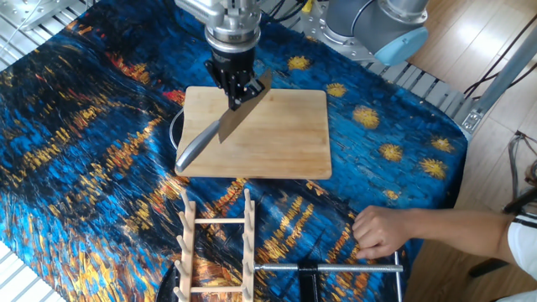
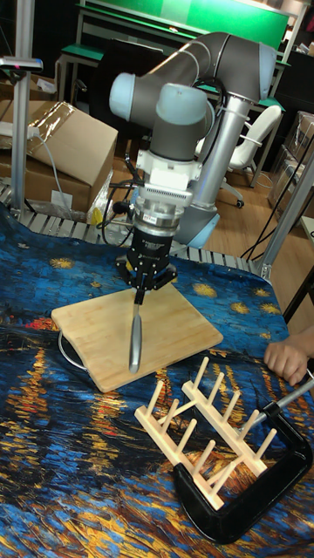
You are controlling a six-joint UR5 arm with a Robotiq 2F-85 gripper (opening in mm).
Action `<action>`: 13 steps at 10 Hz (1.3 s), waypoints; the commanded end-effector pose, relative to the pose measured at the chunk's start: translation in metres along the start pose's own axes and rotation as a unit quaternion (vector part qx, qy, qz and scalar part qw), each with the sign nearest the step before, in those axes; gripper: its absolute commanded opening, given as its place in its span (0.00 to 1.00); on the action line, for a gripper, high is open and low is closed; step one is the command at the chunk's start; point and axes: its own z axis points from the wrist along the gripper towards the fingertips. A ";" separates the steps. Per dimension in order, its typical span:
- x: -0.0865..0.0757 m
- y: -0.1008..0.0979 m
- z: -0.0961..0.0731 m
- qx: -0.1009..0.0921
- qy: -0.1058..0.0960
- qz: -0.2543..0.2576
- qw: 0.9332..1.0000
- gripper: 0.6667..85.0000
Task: Put the knife on the cutting board
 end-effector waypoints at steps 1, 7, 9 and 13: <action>-0.003 0.002 0.016 -0.006 -0.013 0.005 1.000 0.00; -0.004 -0.002 0.021 -0.005 -0.020 0.007 1.000 0.00; -0.001 -0.003 0.020 -0.003 -0.016 0.009 1.000 0.00; -0.004 0.003 0.020 -0.017 -0.019 -0.002 1.000 0.13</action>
